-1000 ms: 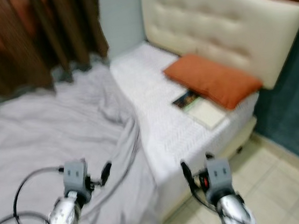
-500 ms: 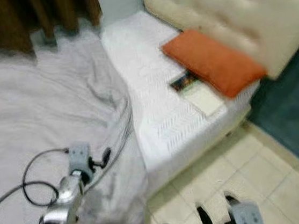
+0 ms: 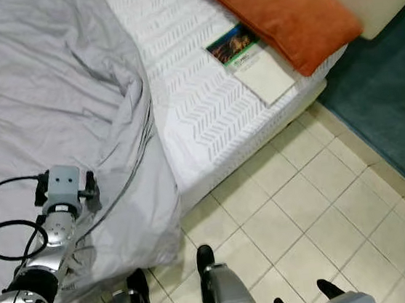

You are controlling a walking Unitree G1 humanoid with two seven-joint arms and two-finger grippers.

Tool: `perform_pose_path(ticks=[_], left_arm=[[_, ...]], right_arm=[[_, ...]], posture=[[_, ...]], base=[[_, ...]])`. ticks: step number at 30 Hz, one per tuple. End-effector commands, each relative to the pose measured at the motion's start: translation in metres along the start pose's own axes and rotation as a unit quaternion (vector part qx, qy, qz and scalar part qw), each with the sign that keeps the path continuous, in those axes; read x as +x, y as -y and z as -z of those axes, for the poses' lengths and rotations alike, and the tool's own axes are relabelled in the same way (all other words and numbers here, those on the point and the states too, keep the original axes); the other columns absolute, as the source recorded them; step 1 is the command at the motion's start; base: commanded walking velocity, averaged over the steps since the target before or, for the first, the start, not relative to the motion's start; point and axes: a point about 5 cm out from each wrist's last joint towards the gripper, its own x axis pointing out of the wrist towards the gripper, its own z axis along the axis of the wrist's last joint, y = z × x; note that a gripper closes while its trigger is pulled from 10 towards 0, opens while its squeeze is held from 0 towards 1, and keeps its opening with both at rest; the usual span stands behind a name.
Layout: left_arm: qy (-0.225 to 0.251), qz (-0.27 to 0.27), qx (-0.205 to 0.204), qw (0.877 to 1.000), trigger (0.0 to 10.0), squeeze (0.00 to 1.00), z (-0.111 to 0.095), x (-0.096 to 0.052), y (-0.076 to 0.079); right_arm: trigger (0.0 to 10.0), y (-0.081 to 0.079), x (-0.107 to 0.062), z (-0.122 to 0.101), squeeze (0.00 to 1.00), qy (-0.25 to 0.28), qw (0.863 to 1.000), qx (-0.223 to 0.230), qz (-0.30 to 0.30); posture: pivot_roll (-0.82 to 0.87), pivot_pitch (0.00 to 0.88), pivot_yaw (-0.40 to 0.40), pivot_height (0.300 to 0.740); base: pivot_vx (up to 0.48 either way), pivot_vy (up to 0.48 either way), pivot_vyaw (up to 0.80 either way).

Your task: Clean up the room

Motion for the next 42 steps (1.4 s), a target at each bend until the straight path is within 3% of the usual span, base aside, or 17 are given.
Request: perform_pose_path(ticks=[1,5,7,9,15,17,19,20,21,24,27,28,30,34,37,39,42], left_arm=[[-0.053,-0.007,-0.024,0.998,10.0,0.00,0.024,-0.009,-0.002],[-0.128,0.003,-0.129,0.983,10.0,0.00,0.048,-0.020,0.007],[-0.139,0.000,-0.147,0.979,10.0,0.00,0.052,-0.023,0.009],[-0.180,-0.013,-0.213,0.960,10.0,0.00,0.068,-0.034,0.016],[-0.188,-0.027,-0.319,0.928,10.0,0.00,0.070,-0.036,0.023],[-0.174,-0.030,-0.316,0.932,10.0,0.00,0.066,-0.033,0.022],[-0.117,-0.039,-0.262,0.957,10.0,0.00,0.050,-0.026,0.013],[-0.117,-0.039,-0.262,0.957,10.0,0.00,0.050,-0.026,0.013],[-0.051,-0.046,-0.209,0.976,10.0,0.00,0.034,-0.021,0.006],[-0.007,-0.043,-0.197,0.979,10.0,0.00,0.023,-0.021,0.004],[0.005,-0.024,-0.212,0.977,10.0,0.00,0.019,-0.022,0.010],[-0.004,0.002,-0.256,0.967,10.0,0.00,0.019,-0.023,0.019],[-0.010,0.012,-0.269,0.963,10.0,0.00,0.021,-0.024,0.023],[-0.082,0.091,-0.339,0.933,10.0,0.00,0.031,-0.031,0.056],[-0.111,0.110,-0.361,0.919,10.0,0.00,0.034,-0.034,0.067],[-0.154,0.128,-0.346,0.917,10.0,0.00,0.043,-0.039,0.078],[-0.178,0.135,-0.296,0.929,10.0,0.00,0.052,-0.044,0.081]], right_arm=[[10.0,-0.001,-0.010,0.009,0.00,-0.036,0.999,0.013,0.006],[10.0,-0.007,-0.011,0.010,0.00,-0.044,0.999,0.020,-0.004],[10.0,-0.008,-0.010,0.010,0.00,-0.044,0.999,0.022,-0.006],[10.0,-0.008,-0.006,0.008,0.00,-0.041,0.999,0.023,-0.008],[10.0,-0.007,-0.004,0.008,0.00,-0.043,0.999,0.021,-0.009],[10.0,-0.006,-0.003,0.009,0.00,-0.044,0.999,0.020,-0.009],[10.0,-0.006,-0.003,0.009,0.00,-0.044,0.999,0.019,-0.008],[10.0,-0.006,-0.003,0.009,0.00,-0.044,0.999,0.019,-0.008],[10.0,-0.006,-0.002,0.009,0.00,-0.043,0.999,0.018,-0.008],[10.0,-0.007,0.000,0.009,0.00,-0.040,0.999,0.013,-0.011],[10.0,-0.007,0.001,0.009,0.00,-0.040,0.999,0.012,-0.009],[10.0,-0.007,0.002,0.010,0.00,-0.039,0.999,0.014,-0.008],[10.0,-0.007,0.003,0.010,0.00,-0.039,0.999,0.015,-0.009],[10.0,-0.011,0.005,0.009,0.00,-0.037,0.999,0.022,-0.019],[10.0,-0.012,0.006,0.009,0.00,-0.037,0.999,0.025,-0.023],[10.0,-0.018,0.006,0.010,0.00,-0.046,0.997,0.035,-0.045],[10.0,-0.025,0.006,0.011,0.00,-0.054,0.995,0.046,-0.069]], posture=[[-0.35,0.670,-0.140,0.740],[-0.33,0.671,-0.139,0.740],[-0.33,0.667,-0.138,0.740],[-0.33,0.663,-0.139,0.740],[-0.33,0.655,-0.141,0.740],[-0.34,0.652,-0.139,0.740],[-0.33,0.645,-0.138,0.740],[-0.33,0.645,-0.138,0.740],[-0.32,0.643,-0.131,0.740],[-0.32,0.639,-0.128,0.740],[-0.31,0.640,-0.125,0.740],[-0.31,0.642,-0.121,0.740],[-0.31,0.642,-0.121,0.740],[-0.31,0.644,-0.117,0.740],[-0.31,0.652,-0.115,0.740],[-0.31,0.655,-0.112,0.740],[-0.31,0.656,-0.113,0.740]], base=[[0.000,0.000,0.00],[0.000,0.000,0.00],[0.000,0.000,0.00],[0.000,0.000,0.00],[0.000,0.000,0.00],[0.000,0.000,0.00],[0.000,0.000,0.00],[0.000,0.000,0.00],[0.000,0.000,0.00],[0.000,0.000,0.00],[0.000,0.000,0.00],[0.000,0.000,0.00],[0.000,0.000,0.00],[0.000,0.000,0.00],[0.000,0.000,0.00],[0.000,0.000,0.00],[0.000,0.000,0.00]])
